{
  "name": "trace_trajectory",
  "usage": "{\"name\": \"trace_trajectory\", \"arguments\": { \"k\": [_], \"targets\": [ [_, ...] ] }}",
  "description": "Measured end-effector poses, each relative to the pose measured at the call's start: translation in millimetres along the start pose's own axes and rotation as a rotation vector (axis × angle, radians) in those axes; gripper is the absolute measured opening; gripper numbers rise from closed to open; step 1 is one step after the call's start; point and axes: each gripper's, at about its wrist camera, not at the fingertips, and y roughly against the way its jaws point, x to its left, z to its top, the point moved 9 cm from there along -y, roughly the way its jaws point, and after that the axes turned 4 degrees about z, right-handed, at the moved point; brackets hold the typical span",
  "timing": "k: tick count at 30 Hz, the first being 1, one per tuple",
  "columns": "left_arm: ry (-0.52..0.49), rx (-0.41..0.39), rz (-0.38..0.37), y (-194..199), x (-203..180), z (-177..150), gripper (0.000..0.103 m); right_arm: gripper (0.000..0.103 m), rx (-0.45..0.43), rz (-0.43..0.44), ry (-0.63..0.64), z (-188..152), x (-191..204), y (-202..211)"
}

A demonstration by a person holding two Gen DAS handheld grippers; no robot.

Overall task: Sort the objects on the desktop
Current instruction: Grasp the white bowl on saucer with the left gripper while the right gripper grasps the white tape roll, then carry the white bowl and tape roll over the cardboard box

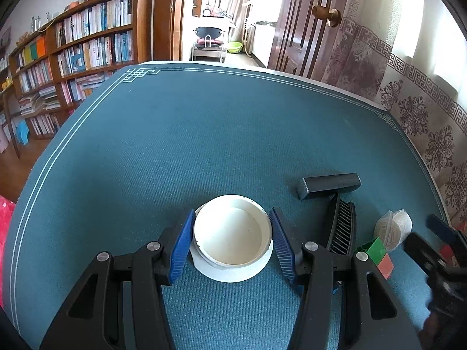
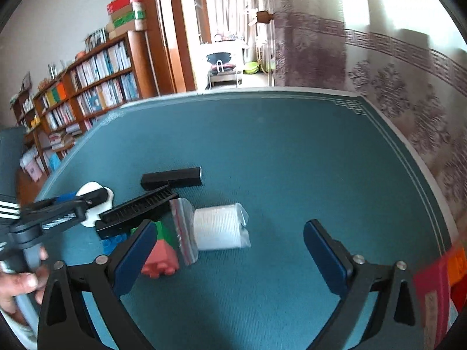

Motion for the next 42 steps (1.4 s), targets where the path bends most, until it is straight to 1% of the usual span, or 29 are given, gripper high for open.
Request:
{"name": "trace_trajectory", "arguments": {
  "k": [3, 4, 7, 9, 10, 15, 27, 32, 36, 42],
  "targets": [
    [-0.004, 0.006, -0.003, -2, 0, -2, 0.055, 0.089, 0.045, 0.014, -0.006, 0, -1, -17],
    [-0.006, 0.009, -0.004, -2, -1, -2, 0.055, 0.084, 0.057, 0.027, -0.011, 0, -1, -21],
    [-0.015, 0.013, -0.011, -3, -5, -4, 0.055, 0.065, 0.110, 0.046, -0.021, -6, -1, -35],
    [-0.020, 0.013, -0.014, -2, -7, -4, 0.055, 0.058, 0.126, 0.080, -0.034, -9, 1, -38],
    [-0.021, 0.012, -0.015, -1, -8, -5, 0.055, 0.052, 0.131, 0.088, -0.034, -11, 2, -38],
    [-0.026, 0.008, -0.022, 2, -10, -4, 0.055, 0.050, 0.124, 0.058, 0.011, -15, 6, -29],
    [-0.043, -0.017, -0.044, 13, -18, -2, 0.055, 0.050, 0.065, 0.040, -0.046, -16, -7, 12],
    [-0.042, -0.029, -0.049, 19, -18, 0, 0.055, 0.050, 0.047, 0.018, -0.088, -27, -20, 36],
    [-0.054, -0.044, -0.051, 25, -24, 1, 0.055, 0.050, 0.033, -0.008, -0.120, -36, -33, 56],
    [-0.091, -0.070, -0.057, 34, -38, 2, 0.055, 0.050, -0.025, -0.087, -0.134, -41, -58, 93]
  ]
}}
